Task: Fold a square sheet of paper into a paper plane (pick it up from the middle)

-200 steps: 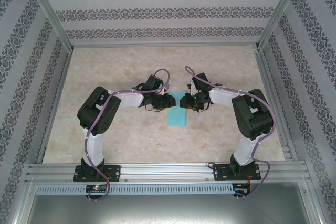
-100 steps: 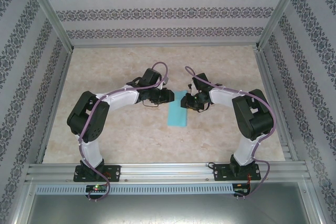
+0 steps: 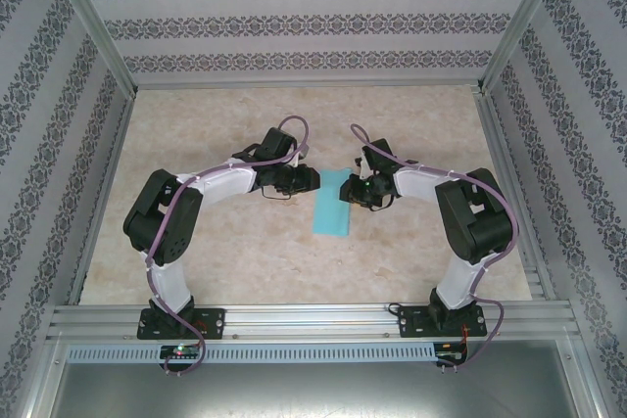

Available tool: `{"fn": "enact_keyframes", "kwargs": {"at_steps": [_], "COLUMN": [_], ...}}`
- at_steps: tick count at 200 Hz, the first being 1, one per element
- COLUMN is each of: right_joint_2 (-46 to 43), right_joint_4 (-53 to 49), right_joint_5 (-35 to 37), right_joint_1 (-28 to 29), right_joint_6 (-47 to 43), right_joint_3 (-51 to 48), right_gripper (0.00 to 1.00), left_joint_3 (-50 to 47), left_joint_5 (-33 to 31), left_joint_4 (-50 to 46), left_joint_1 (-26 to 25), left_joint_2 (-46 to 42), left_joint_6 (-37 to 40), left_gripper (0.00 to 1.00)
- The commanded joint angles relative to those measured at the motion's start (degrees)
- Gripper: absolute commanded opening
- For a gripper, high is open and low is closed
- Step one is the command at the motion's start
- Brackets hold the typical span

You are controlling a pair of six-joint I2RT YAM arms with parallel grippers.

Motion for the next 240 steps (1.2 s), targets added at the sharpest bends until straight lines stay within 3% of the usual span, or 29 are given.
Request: {"fn": "enact_keyframes", "kwargs": {"at_steps": [1, 164, 240], "right_joint_2": [-1.46, -2.30, -2.57], "right_joint_4": [0.47, 4.84, 6.74], "right_joint_5": [-0.82, -6.87, -8.99], "right_joint_1": [-0.99, -2.78, -3.11], "right_joint_6": [1.53, 1.15, 1.50], "right_joint_3": [-1.41, -3.23, -3.74], "right_gripper": [0.28, 0.26, 0.26], "left_joint_3": [-0.59, 0.05, 4.19], "left_joint_5": [-0.05, 0.87, 1.96], "left_joint_4": [-1.20, -0.41, 1.18], "left_joint_1": [0.76, 1.02, -0.36], "left_joint_2": [-1.63, -0.03, 7.42], "left_joint_6": [1.20, 0.77, 0.05], "left_gripper": [0.32, 0.32, 0.29]}}
